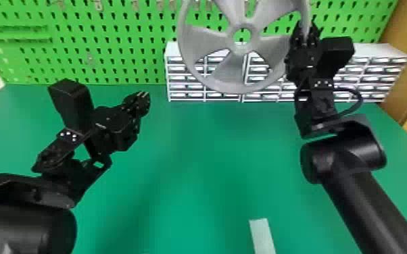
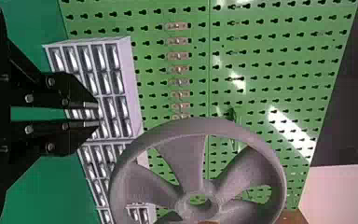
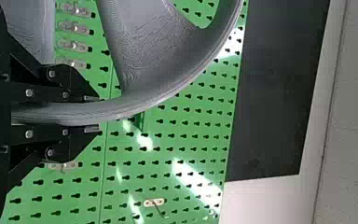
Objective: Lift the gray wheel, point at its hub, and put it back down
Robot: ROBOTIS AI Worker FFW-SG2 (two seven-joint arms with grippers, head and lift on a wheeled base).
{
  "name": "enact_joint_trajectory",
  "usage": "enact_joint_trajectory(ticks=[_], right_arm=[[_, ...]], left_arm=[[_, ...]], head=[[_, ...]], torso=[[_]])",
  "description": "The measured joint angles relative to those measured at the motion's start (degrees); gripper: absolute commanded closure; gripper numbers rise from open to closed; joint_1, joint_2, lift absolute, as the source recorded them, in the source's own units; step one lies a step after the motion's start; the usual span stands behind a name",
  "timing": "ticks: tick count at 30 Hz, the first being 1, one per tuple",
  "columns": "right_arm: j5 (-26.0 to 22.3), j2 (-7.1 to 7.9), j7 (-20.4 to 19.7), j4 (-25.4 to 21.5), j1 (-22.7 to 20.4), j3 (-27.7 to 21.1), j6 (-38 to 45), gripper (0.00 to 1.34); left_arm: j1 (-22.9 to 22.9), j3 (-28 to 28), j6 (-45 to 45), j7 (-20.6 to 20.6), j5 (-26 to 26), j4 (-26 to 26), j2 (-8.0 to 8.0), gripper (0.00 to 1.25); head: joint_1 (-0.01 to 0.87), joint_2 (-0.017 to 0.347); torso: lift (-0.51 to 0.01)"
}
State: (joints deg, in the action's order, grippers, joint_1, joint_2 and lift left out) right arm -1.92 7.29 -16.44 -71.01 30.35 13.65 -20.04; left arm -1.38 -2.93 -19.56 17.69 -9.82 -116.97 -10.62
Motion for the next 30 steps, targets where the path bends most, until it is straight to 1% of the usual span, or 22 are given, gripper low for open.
enact_joint_trajectory(ticks=[8, 16, 25, 30], right_arm=[[0.0, 0.06, 0.0, 0.0, 0.3, 0.3, 0.0, 1.33], [0.3, -0.34, 0.0, 0.4, 0.7, 0.6, 0.1, 1.33], [0.8, -0.62, 0.0, 0.8, 1.3, 2.2, 0.1, 1.33], [1.1, -0.80, 0.0, 0.9, 1.4, 2.9, 0.1, 1.33]], left_arm=[[0.6, -0.6, 0.5, 0.1, -0.5, 0.0, -0.27, 1.23], [1.8, -2.3, 0.5, -0.5, -0.8, 0.5, -0.62, 1.23], [4.9, -5.7, 1.7, -3.0, -1.6, 2.3, -0.71, 1.23], [6.7, -8.0, 3.8, -5.2, 0.4, 3.5, -0.75, 1.23]], head=[[0.692, 0.048], [0.692, 0.048], [0.692, 0.048], [0.692, 0.048]], torso=[[-0.088], [-0.088], [-0.088], [-0.088]])
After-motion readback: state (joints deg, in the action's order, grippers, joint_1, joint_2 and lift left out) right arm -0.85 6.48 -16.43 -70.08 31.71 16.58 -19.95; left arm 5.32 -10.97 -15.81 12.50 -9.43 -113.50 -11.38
